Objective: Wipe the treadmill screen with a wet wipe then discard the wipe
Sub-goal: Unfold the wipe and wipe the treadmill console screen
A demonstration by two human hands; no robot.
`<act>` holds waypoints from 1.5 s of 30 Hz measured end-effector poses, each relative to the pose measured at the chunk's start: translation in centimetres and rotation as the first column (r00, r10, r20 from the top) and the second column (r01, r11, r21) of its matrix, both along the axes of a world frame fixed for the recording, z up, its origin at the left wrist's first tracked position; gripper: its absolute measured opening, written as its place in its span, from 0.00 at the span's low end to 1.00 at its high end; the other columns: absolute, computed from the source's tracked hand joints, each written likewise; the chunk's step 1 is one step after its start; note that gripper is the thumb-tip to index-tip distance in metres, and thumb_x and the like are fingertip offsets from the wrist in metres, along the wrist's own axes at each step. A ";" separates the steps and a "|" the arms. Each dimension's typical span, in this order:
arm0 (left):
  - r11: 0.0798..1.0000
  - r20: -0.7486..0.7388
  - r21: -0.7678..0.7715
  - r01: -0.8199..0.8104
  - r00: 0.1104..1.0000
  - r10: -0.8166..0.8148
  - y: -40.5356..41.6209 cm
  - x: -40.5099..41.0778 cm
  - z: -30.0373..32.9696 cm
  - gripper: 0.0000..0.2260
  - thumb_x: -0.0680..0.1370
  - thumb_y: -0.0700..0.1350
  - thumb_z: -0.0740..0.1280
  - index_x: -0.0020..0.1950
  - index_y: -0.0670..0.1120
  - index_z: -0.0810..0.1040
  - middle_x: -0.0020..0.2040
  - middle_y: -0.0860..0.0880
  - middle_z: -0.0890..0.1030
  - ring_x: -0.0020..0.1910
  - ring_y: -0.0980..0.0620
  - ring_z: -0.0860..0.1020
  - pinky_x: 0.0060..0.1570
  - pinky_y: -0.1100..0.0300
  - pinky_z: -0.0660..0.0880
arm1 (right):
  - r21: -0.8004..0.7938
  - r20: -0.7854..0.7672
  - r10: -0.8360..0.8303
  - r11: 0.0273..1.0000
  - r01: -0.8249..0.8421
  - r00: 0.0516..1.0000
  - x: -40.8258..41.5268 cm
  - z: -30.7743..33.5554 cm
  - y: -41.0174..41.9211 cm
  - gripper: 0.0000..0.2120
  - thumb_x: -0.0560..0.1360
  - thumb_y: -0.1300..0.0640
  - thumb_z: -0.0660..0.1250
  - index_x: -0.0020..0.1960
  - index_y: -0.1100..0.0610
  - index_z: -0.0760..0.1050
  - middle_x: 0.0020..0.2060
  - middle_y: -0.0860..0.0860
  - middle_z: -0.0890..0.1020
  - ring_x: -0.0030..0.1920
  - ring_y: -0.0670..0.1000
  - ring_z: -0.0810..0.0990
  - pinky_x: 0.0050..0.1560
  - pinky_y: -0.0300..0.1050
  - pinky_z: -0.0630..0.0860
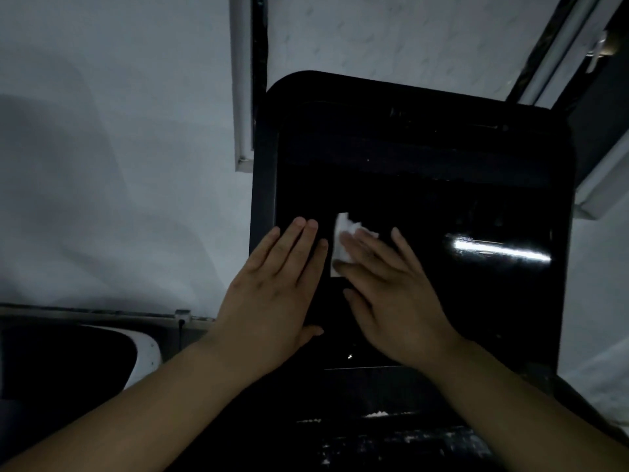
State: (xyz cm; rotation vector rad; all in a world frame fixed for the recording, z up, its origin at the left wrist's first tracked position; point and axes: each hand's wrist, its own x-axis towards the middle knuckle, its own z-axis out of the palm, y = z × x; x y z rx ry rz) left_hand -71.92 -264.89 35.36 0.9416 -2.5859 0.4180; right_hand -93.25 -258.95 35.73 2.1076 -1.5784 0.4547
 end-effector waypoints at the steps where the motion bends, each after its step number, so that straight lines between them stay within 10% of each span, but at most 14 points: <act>1: 1.000 -0.029 -0.002 0.001 1.000 -0.002 0.4 0.7 -0.3 0.52 0.68 0.65 0.74 0.81 0.39 0.58 0.82 0.37 0.54 0.82 0.40 0.51 0.79 0.42 0.56 | -0.003 -0.023 0.027 1.000 -0.027 0.999 0.2 0.2 -0.4 0.17 0.80 0.54 0.64 0.67 0.52 0.79 0.76 0.52 0.72 0.79 0.52 0.65 0.78 0.66 0.57; 19: 0.999 -0.001 0.043 -0.030 1.000 0.030 0.0 5.6 -3.5 0.57 0.64 0.66 0.76 0.81 0.37 0.55 0.82 0.37 0.54 0.81 0.41 0.56 0.76 0.42 0.62 | 0.150 -0.139 0.120 0.984 -0.099 0.983 5.2 -3.6 2.7 0.16 0.81 0.52 0.63 0.66 0.54 0.80 0.77 0.51 0.72 0.79 0.52 0.64 0.78 0.64 0.60; 28: 0.995 0.051 0.081 -0.054 0.997 0.050 0.3 5.9 -2.7 0.62 0.59 0.67 0.78 0.81 0.38 0.54 0.82 0.38 0.55 0.81 0.42 0.57 0.77 0.42 0.60 | 0.074 -0.089 -0.103 0.991 0.109 0.991 4.4 5.5 -5.9 0.22 0.82 0.45 0.56 0.73 0.50 0.73 0.80 0.52 0.66 0.81 0.53 0.60 0.82 0.61 0.47; 38: 0.994 0.025 0.094 -0.047 0.999 0.045 0.2 5.9 -3.2 0.60 0.63 0.65 0.77 0.82 0.40 0.50 0.83 0.40 0.51 0.82 0.44 0.53 0.78 0.44 0.55 | 0.137 -0.110 0.097 0.987 -0.082 0.989 6.0 -7.6 5.7 0.17 0.83 0.49 0.62 0.68 0.53 0.79 0.77 0.52 0.71 0.79 0.54 0.64 0.76 0.66 0.62; 45: 0.993 0.034 0.100 -0.062 0.998 0.059 0.5 5.7 -3.1 0.61 0.63 0.66 0.78 0.82 0.39 0.50 0.83 0.39 0.50 0.82 0.42 0.53 0.78 0.41 0.59 | 0.124 -0.039 -0.176 0.976 0.180 0.984 -4.1 -8.6 11.3 0.19 0.77 0.55 0.65 0.66 0.58 0.81 0.76 0.56 0.72 0.78 0.57 0.66 0.77 0.69 0.60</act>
